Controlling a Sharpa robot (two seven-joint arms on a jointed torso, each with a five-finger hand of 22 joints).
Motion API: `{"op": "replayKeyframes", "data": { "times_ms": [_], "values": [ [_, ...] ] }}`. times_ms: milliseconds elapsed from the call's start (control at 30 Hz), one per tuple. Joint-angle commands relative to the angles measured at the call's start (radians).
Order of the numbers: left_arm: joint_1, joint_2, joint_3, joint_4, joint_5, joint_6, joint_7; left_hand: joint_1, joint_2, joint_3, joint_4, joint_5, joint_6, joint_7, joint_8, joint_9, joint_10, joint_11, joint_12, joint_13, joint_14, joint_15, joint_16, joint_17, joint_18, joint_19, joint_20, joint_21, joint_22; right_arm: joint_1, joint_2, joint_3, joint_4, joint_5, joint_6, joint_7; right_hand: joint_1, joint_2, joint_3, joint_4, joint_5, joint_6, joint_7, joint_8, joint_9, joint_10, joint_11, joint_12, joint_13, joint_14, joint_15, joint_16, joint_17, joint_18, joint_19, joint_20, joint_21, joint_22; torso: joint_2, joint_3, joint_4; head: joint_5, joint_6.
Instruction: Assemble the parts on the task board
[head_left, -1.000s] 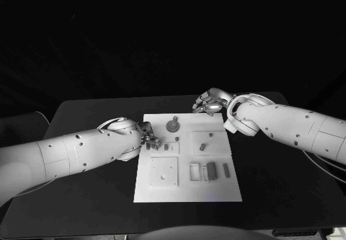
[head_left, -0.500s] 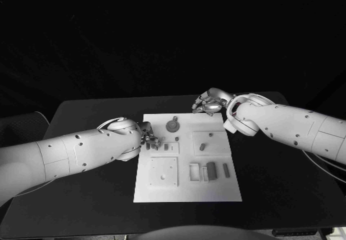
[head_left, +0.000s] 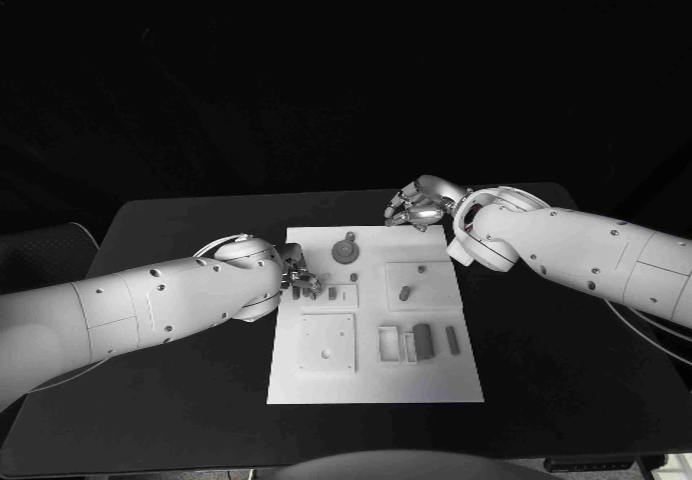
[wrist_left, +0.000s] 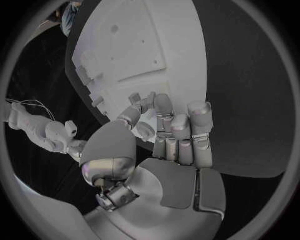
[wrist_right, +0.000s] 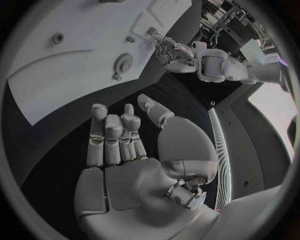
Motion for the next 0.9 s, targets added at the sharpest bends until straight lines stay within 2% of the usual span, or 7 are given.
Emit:
{"op": "replayKeyframes", "data": {
  "times_ms": [33, 900],
  "values": [
    [0.0, 0.002, 0.0, 0.002, 0.006, 0.013, 0.011, -0.022, -0.005, -0.018, 0.0, -0.005, -0.004, 0.002, -0.003, -0.002, -0.006, -0.005, 0.007, -0.001, 0.008, -0.019, 0.005, 0.0, 0.064, -0.003, -0.006, -0.004, 0.016, 0.0, 0.0, 0.0, 0.001, -0.003, 0.013, 0.01, -0.01, 0.0, 0.003, 0.003, 0.003, 0.001, 0.006, -0.003, 0.002, -0.005, 0.004, 0.0, 0.0, -0.002, -0.007, 0.002, -0.001, 0.014, 0.004, 0.0, -0.006, 0.01, 0.0, 0.0001, 0.0, 0.0, 0.0],
    [-0.001, -0.004, 0.0, 0.004, 0.01, 0.011, 0.018, -0.04, -0.004, -0.042, 0.0, -0.009, -0.005, 0.001, 0.0, -0.002, -0.006, -0.007, 0.01, -0.001, 0.007, -0.02, 0.006, 0.001, 0.067, -0.005, -0.008, -0.005, 0.016, 0.0, -0.001, 0.0, 0.002, -0.003, 0.013, 0.01, -0.01, 0.0, 0.004, 0.003, 0.005, 0.0, 0.006, -0.004, 0.002, -0.005, 0.004, 0.0, 0.0, -0.002, -0.007, 0.002, -0.001, 0.014, 0.004, 0.0, -0.007, 0.01, 0.0, 0.0006, -0.0005, 0.001, 0.001]
  ]
}}
